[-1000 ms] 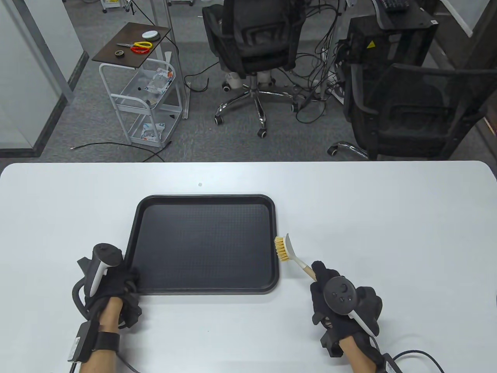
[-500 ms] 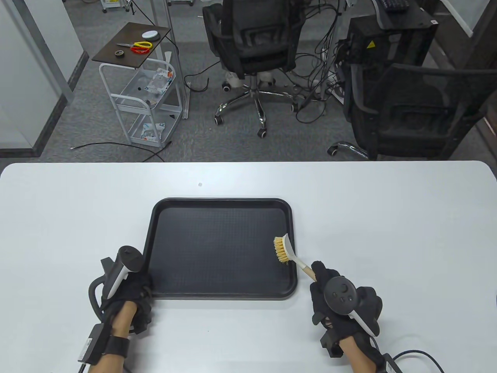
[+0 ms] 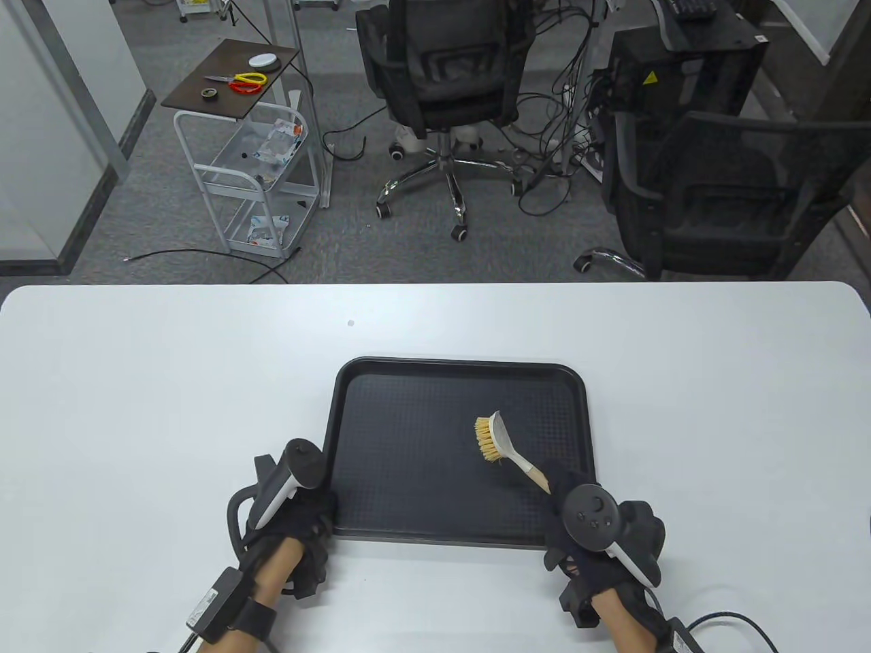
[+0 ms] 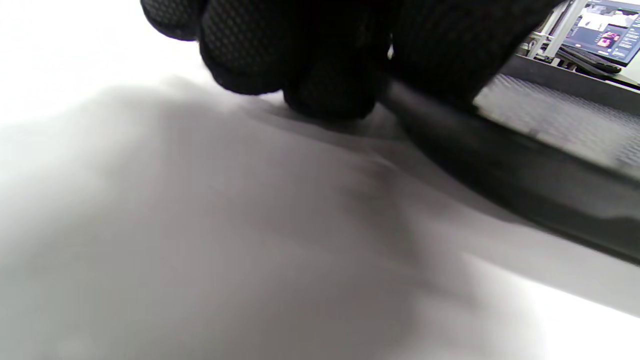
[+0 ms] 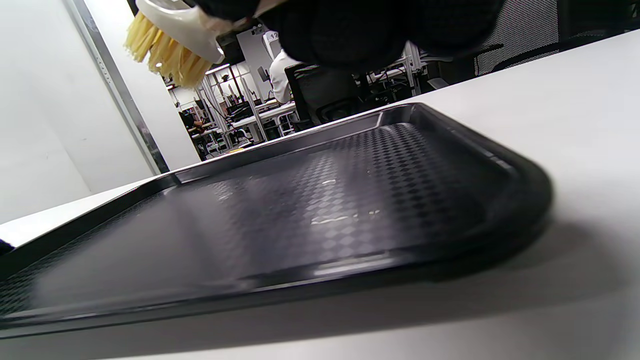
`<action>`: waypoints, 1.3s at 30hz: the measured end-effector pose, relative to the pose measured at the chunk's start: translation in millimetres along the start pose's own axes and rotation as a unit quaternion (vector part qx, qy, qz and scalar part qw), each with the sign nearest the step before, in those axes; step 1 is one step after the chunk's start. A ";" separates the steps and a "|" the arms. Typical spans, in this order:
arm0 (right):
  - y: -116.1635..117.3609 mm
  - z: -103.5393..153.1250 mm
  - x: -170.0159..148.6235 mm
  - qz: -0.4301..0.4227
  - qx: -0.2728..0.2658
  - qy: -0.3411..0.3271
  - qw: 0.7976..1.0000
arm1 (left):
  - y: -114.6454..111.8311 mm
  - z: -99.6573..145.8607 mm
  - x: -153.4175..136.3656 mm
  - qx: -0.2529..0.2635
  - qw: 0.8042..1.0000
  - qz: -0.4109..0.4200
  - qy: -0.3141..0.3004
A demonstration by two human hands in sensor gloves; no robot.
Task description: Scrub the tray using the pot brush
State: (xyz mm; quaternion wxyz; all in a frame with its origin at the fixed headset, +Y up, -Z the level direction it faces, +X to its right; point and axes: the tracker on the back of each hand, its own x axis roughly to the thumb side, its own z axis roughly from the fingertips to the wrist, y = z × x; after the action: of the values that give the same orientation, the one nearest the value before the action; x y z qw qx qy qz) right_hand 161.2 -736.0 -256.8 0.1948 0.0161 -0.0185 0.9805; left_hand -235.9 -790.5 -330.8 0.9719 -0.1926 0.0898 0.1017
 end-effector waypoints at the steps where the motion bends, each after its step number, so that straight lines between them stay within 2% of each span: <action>1: 0.4 -0.2 0.2 0.000 0.002 -0.001 1.000 | -1.0 0.4 1.3 -0.001 1.000 -0.002 -0.002; 8: 0.7 -0.1 4.6 -0.016 0.007 -0.009 1.000 | -6.3 3.6 3.8 -0.006 1.000 -0.009 -0.001; 12: -14.4 -2.8 24.3 -0.058 0.010 -0.043 0.997 | -6.2 3.1 3.0 -0.018 1.000 -0.003 -0.001; 16: -24.5 -23.5 60.1 -0.041 -0.002 -0.047 0.998 | -7.4 2.7 4.4 -0.025 1.000 -0.005 0.001; 19: -21.0 -50.4 85.0 -0.023 0.016 -0.029 0.999 | -7.8 2.7 5.2 -0.024 1.000 -0.010 0.002; 22: -8.1 -78.9 107.7 -0.011 0.026 -0.015 0.999 | -8.1 2.5 4.4 -0.029 1.000 -0.004 0.002; 26: 15.3 -111.7 135.6 0.080 0.029 -0.006 0.996 | -9.9 3.2 7.2 -0.031 0.999 -0.021 0.005; 29: 33.0 -131.3 149.3 0.109 0.049 0.010 0.993 | -9.7 2.8 7.1 -0.035 0.999 -0.018 0.004; 35: 64.9 -156.3 153.5 0.140 0.081 0.045 0.986 | -9.7 2.3 7.1 -0.035 0.999 -0.018 0.003; 39: 80.1 -161.0 148.9 0.151 0.091 0.049 0.983 | -9.9 2.3 7.3 -0.035 0.999 -0.021 0.001</action>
State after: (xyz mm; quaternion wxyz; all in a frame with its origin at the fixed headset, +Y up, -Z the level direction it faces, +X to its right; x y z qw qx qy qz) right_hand -10.8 -746.3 -414.3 0.0424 -0.0179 0.0779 0.9959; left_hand -226.2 -797.4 -326.7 0.9663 -0.2284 0.0835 0.0843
